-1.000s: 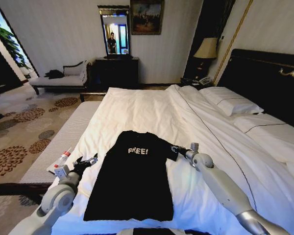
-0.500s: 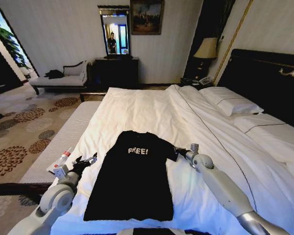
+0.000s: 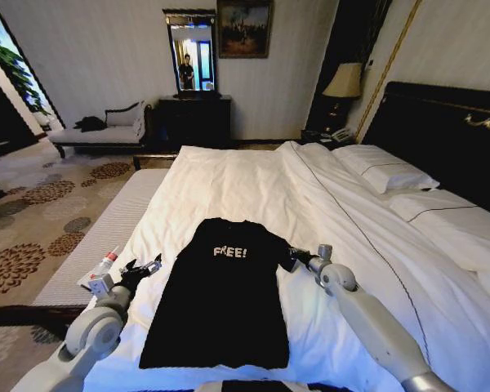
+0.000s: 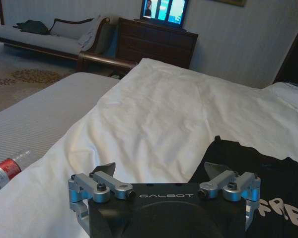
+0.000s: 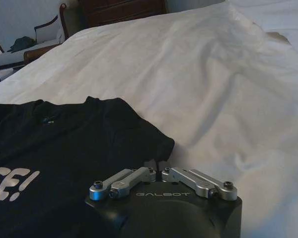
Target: Fold the clothes on the bed.
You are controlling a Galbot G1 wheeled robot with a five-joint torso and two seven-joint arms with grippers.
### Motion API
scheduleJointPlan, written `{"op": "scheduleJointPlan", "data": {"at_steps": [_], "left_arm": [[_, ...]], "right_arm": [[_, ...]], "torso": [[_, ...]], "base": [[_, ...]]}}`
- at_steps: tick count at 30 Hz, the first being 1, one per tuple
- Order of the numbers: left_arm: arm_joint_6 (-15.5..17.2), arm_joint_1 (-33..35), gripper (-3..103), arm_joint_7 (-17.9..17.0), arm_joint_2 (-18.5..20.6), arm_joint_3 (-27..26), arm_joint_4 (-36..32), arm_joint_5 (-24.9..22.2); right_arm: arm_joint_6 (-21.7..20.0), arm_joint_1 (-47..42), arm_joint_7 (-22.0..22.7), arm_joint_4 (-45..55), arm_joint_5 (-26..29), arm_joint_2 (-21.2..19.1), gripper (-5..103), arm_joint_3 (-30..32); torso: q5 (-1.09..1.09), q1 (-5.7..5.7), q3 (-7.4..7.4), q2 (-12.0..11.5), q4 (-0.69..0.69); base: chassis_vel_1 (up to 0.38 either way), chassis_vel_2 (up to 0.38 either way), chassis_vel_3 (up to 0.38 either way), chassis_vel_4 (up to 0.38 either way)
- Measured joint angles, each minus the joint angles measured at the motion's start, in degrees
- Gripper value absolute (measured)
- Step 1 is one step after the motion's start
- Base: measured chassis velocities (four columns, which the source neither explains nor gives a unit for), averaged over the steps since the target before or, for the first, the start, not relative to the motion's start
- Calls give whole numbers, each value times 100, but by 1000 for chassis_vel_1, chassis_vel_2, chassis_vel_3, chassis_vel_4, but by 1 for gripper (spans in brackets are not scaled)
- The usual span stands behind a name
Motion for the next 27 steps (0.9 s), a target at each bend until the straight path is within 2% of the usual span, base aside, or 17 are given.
{"op": "scheduleJointPlan", "data": {"at_steps": [16, 20, 27], "left_arm": [[2, 52, 100, 0, -1, -53, -62, 3], [2, 91, 100, 10, -7, -102, -94, 4], [-4, 181, 100, 46, -55, -201, -155, 5]], "right_arm": [[108, 141, 95, 105, -107, -24, 0, -139], [52, 324, 154, 227, -53, -49, 0, -331], [11, 788, 185, 646, -77, -61, 0, -1021]], "torso": [[1, 0, 0, 0, 0], [0, 0, 0, 0, 0], [0, 0, 0, 0, 1]], "base": [[0, 0, 0, 0], [0, 0, 0, 0], [0, 0, 0, 0]]}}
